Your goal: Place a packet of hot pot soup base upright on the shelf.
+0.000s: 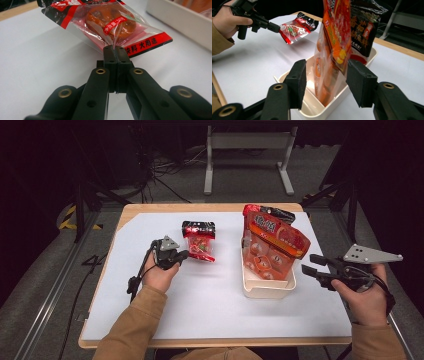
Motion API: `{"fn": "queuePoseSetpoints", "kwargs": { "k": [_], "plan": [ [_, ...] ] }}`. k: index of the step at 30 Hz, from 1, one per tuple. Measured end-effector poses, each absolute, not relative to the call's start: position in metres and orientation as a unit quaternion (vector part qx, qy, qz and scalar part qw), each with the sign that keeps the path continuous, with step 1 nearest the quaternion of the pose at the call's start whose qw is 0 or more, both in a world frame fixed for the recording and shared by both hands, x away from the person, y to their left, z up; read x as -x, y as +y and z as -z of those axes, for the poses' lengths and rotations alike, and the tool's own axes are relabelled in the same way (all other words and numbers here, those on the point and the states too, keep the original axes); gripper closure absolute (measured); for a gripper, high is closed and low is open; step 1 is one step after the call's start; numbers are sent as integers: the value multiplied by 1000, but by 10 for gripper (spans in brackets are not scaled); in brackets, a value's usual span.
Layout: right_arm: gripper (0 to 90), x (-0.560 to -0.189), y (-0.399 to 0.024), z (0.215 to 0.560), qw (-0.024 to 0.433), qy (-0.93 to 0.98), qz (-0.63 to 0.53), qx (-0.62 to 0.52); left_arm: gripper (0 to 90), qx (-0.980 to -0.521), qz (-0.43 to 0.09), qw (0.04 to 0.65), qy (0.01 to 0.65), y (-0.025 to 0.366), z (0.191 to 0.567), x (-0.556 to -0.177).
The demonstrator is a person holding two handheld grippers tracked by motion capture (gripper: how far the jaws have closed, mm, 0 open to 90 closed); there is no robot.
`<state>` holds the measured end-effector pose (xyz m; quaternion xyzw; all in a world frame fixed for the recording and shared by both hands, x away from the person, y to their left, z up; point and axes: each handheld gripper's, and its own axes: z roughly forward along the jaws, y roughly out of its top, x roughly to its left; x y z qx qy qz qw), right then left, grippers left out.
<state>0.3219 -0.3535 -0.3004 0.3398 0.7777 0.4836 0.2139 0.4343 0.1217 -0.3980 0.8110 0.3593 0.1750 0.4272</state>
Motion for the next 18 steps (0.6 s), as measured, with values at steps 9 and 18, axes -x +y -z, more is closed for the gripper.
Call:
{"fn": "queuePoseSetpoints", "kwargs": {
  "k": [9,18],
  "plan": [
    [519,-317,-336,291,199,785,-497,-313,898,-809,-179,453,329,124,375,-401],
    [468,-323,-308,292,184,792,-505,-291,897,-808,-186,471,301,127,366,-365]
  ]
}}
